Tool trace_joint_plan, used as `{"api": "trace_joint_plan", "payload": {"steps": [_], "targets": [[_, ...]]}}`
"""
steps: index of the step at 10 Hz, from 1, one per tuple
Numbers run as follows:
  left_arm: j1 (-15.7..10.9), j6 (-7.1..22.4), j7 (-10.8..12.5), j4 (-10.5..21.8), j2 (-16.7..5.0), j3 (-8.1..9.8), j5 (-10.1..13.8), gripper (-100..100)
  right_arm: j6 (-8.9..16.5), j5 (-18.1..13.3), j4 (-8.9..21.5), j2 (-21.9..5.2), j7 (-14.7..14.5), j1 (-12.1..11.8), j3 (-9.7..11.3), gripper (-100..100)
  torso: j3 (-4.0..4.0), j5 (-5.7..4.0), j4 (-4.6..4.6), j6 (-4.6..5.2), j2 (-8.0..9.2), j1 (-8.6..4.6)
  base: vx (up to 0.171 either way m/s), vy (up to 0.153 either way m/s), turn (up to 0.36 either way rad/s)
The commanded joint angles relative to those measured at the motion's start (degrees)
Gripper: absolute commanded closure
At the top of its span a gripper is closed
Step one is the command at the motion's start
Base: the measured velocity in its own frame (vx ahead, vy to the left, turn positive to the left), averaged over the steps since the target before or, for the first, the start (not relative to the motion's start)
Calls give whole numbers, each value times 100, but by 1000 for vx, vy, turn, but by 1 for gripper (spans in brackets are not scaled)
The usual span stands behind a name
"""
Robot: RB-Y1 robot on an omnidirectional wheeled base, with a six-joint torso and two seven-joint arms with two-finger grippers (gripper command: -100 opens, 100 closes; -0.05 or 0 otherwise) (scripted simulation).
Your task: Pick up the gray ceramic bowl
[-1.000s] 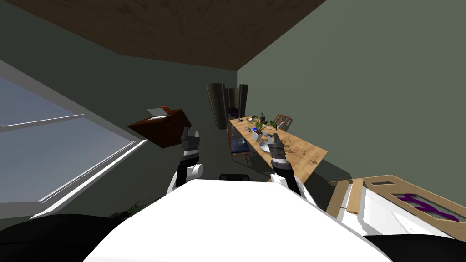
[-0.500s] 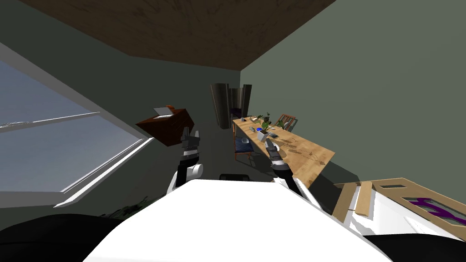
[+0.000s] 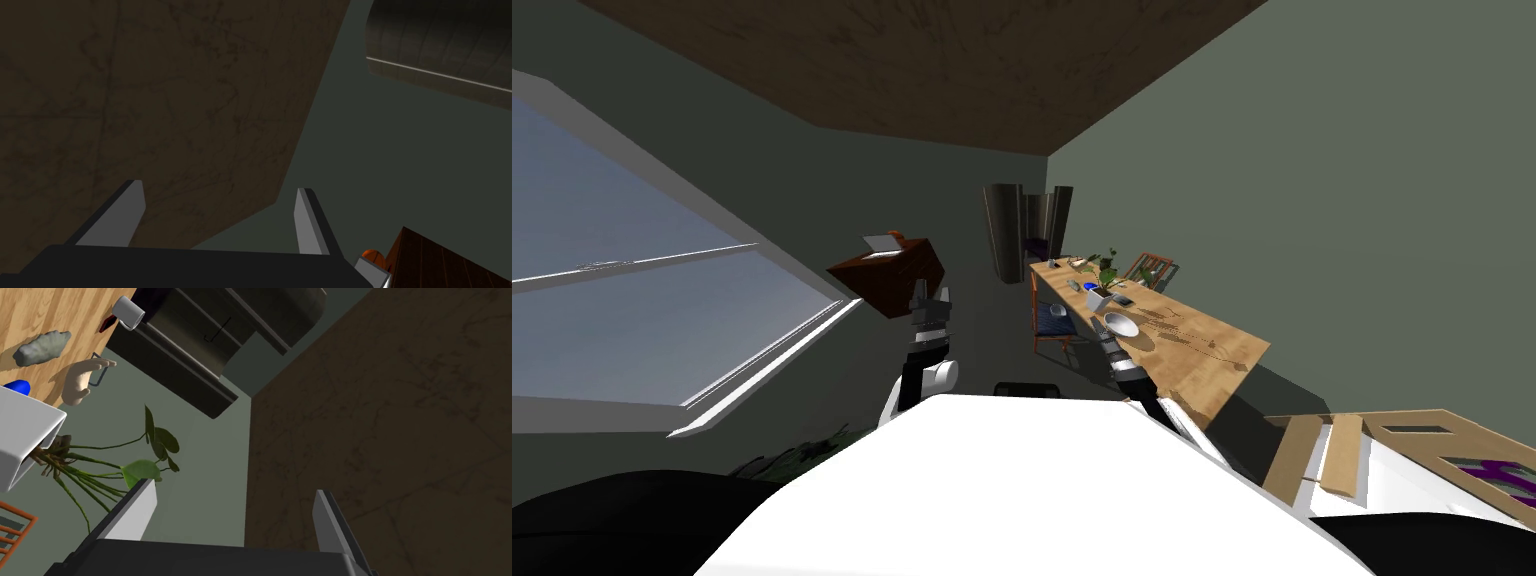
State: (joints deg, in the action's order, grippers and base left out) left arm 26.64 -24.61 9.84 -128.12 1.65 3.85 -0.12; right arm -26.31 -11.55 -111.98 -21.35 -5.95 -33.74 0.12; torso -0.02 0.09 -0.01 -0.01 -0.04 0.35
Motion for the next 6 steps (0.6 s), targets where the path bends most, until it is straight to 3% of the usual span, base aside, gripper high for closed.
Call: {"api": "trace_joint_plan", "payload": {"steps": [1, 4, 6], "targets": [[0, 0, 0, 0, 0, 0, 0, 0, -16, -37, 286, -94, -76, 19, -3, -100, 0, 0, 0, 0, 0, 0, 15, 67, 39], [0, 0, 0, 0, 0, 1, 0, 0, 117, -221, 773, -465, -327, 20, 51, -100, -1, -2, -1, 2, -2, -15, 25, 69, 79], [1, 0, 0, 0, 0, 1, 0, 0, 117, -221, 950, -465, -327, 20, 51, -100, -2, -3, -1, 2, -3, -17, 20, 41, 12]]}}
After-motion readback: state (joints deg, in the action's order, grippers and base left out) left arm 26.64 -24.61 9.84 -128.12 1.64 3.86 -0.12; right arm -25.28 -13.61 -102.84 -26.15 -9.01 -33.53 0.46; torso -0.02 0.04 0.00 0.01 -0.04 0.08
